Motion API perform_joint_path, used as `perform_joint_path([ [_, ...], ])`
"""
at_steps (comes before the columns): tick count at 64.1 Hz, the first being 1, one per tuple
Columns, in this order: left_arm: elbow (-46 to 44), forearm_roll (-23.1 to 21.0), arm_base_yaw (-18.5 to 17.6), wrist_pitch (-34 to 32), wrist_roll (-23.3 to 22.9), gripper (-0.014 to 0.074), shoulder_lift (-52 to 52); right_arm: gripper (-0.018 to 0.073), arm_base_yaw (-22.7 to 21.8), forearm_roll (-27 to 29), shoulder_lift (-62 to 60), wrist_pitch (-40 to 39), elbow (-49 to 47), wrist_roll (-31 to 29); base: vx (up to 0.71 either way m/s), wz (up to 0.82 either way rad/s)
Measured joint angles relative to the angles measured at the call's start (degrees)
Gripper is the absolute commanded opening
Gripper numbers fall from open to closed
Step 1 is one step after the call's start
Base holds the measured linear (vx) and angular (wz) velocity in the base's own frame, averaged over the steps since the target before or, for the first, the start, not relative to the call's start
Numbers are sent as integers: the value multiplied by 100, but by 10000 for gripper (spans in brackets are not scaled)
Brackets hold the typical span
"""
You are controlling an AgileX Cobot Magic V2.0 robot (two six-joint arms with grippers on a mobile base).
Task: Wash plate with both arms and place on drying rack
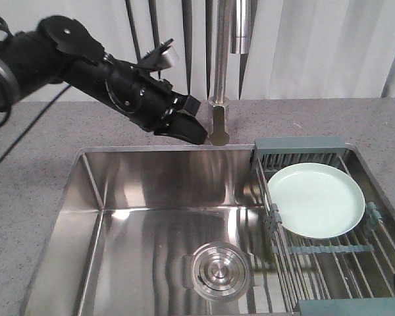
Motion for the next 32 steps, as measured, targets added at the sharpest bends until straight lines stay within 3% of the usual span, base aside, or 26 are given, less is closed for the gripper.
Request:
perform_joint_path([
  [5, 0, 684, 0, 100, -214, -6, -511, -4, 0, 0, 0, 0, 0, 0, 0, 0],
  [12, 68, 1235, 0, 118, -354, -6, -1322, -4, 0, 0, 0, 0, 0, 0, 0, 0],
  [24, 1183, 1585, 0, 21, -391, -6, -3167, -4, 0, 0, 0, -99, 0, 0, 0, 0],
  [32, 2603, 1673, 0, -608, -396, -6, -4508, -4, 0, 0, 0, -249, 0, 0, 0, 0],
])
